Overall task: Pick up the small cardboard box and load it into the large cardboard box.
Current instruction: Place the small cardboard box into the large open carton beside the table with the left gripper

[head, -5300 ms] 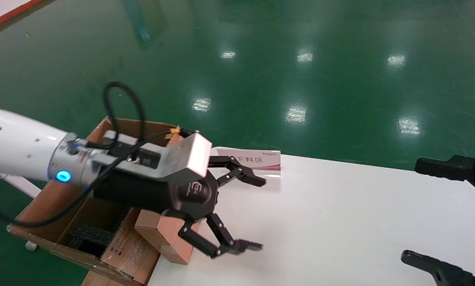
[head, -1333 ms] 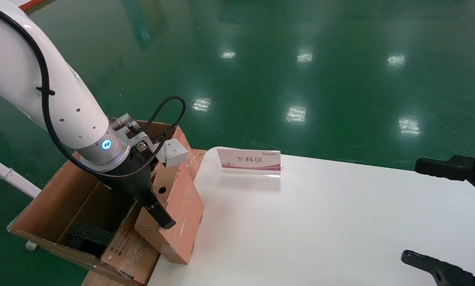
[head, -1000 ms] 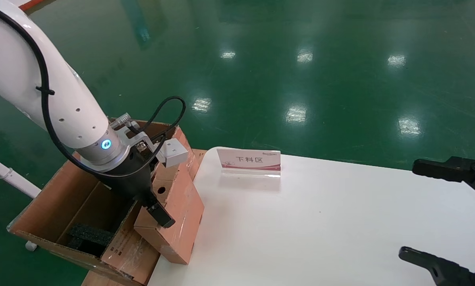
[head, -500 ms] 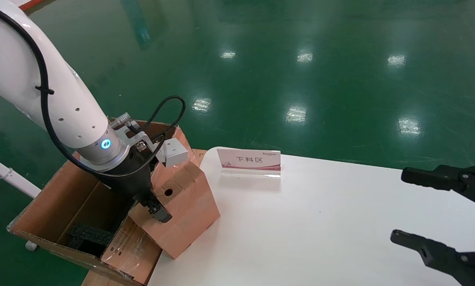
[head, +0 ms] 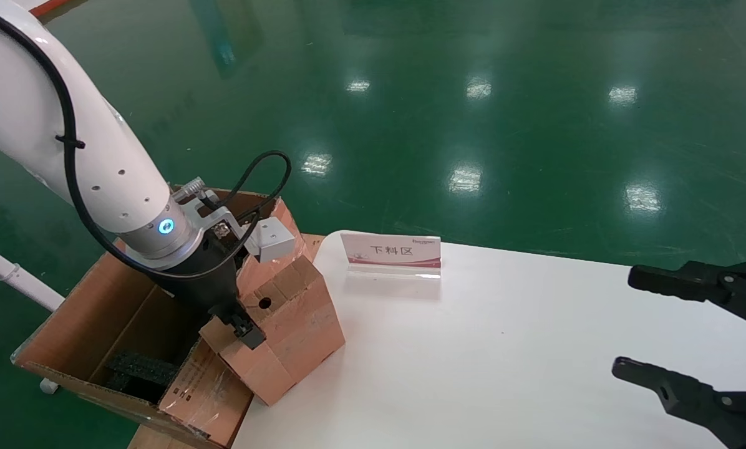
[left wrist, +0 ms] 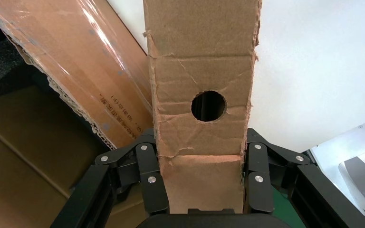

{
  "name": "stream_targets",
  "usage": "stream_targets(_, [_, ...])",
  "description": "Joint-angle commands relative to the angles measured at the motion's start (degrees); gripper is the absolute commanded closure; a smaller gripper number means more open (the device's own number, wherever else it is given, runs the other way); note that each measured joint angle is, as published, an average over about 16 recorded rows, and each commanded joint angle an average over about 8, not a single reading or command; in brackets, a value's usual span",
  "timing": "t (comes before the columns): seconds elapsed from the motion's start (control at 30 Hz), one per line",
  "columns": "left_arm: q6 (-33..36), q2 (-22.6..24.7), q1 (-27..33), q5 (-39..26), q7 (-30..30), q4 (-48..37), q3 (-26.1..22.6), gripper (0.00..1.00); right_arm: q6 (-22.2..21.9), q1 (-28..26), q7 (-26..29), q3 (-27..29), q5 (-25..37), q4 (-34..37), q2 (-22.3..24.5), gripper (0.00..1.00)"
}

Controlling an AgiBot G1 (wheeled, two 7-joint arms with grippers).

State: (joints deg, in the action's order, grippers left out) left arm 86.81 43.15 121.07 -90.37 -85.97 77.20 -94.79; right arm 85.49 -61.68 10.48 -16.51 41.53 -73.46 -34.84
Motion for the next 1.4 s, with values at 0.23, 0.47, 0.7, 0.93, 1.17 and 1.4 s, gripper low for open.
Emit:
stream_targets(0.23, [0.0, -0.5, 1.6, 1.7, 1.0, -0.8, 1.2, 1.0, 0.0, 0.0, 0.0, 0.0, 0.0, 0.0, 0.0, 0.0])
stream_targets(0.47, [1.9, -3.7, 8.5, 8.2, 4.3, -2.7, 5.5, 1.0, 0.0, 0.0, 0.0, 0.0, 0.0, 0.0, 0.0, 0.0])
stream_targets(0.7, [3.1, -6.0, 16.7, 8.7, 8.5, -7.9, 7.8, 1.0, 0.0, 0.0, 0.0, -0.1, 0.0, 0.1, 0.0, 0.0])
stream_targets(0.93, [3.7, -6.5, 24.3, 3.5, 13.3, -16.1, 6.2, 1.0, 0.0, 0.0, -0.1, -0.1, 0.0, 0.1, 0.0, 0.0])
stream_targets(1.17, [4.2, -6.5, 27.1, 0.3, 19.0, -22.9, 0.6, 1.0, 0.0, -0.1, -0.1, -0.1, -0.1, 0.1, 0.0, 0.0])
stream_targets(1.4, [4.2, -6.8, 27.1, -0.3, 22.8, -27.2, -6.4, 1.0, 0.0, -0.1, -0.1, -0.1, -0.1, 0.1, 0.0, 0.0])
